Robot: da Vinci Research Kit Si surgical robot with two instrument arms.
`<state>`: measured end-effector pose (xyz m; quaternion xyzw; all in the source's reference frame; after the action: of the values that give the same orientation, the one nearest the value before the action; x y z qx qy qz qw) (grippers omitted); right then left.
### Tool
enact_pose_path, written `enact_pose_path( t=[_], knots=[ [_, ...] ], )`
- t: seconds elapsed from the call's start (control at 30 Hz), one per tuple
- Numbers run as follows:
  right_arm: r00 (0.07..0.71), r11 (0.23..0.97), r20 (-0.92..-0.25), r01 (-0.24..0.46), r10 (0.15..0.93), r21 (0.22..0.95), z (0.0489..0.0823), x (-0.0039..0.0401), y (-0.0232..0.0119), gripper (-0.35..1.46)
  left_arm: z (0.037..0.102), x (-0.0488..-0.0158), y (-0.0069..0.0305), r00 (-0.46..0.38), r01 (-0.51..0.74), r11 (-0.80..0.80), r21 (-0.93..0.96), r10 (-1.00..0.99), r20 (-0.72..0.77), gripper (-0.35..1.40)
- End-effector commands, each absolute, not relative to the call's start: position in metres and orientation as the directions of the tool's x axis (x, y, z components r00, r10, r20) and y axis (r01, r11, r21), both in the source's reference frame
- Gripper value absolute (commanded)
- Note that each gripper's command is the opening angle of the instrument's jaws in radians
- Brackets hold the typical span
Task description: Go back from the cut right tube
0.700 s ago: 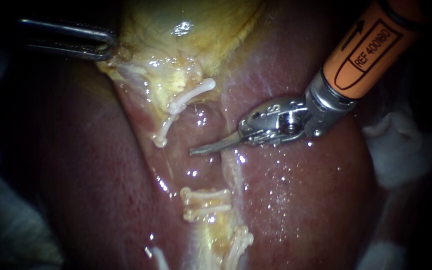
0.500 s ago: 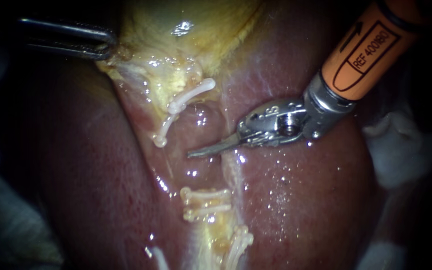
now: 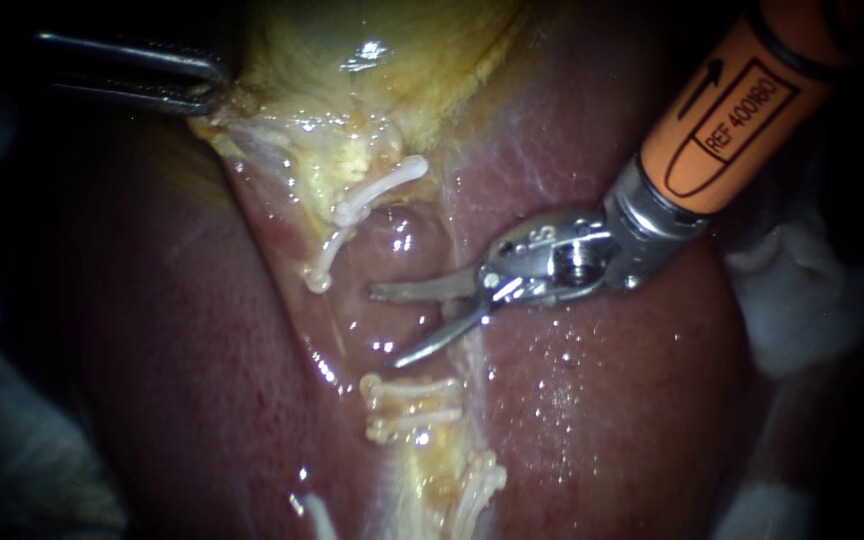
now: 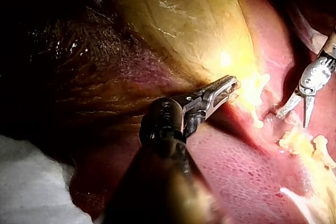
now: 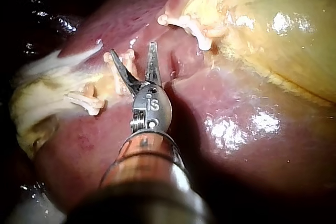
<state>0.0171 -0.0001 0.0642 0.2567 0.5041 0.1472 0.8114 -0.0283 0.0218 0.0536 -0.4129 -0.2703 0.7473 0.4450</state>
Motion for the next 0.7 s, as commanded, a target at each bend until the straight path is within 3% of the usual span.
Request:
enact_pose_path(
  t=[0.03,0.17,0.27,0.53,0.7],
  knots=[
    [0.438,0.832,-0.741,-0.03,0.509,0.553,0.0637,0.0167,-0.0003,1.43,0.0537,-0.0283,0.0218,-0.263,-0.443,-0.458,-0.771,0.888,-0.377,-0.35],
    [0.457,0.885,-0.769,-0.1,0.448,0.455,0.0618,0.0151,-0.0012,1.43,0.0539,-0.0282,0.0219,-0.263,-0.442,-0.458,-0.771,0.888,-0.377,-0.35],
    [0.51,0.902,-0.753,-0.128,0.416,0.411,0.0602,0.0136,-0.0008,1.44,0.0539,-0.0281,0.0219,-0.262,-0.444,-0.459,-0.77,0.888,-0.378,-0.35],
    [0.726,0.937,-0.609,-0.143,0.318,0.319,0.0577,0.0088,0.0007,1.44,0.0541,-0.028,0.022,-0.262,-0.444,-0.459,-0.77,0.888,-0.378,-0.35],
    [0.78,0.948,-0.562,-0.125,0.276,0.293,0.0578,0.0074,0.0009,1.44,0.0546,-0.0281,0.0219,-0.262,-0.445,-0.461,-0.768,0.887,-0.38,-0.35]
  ],
)
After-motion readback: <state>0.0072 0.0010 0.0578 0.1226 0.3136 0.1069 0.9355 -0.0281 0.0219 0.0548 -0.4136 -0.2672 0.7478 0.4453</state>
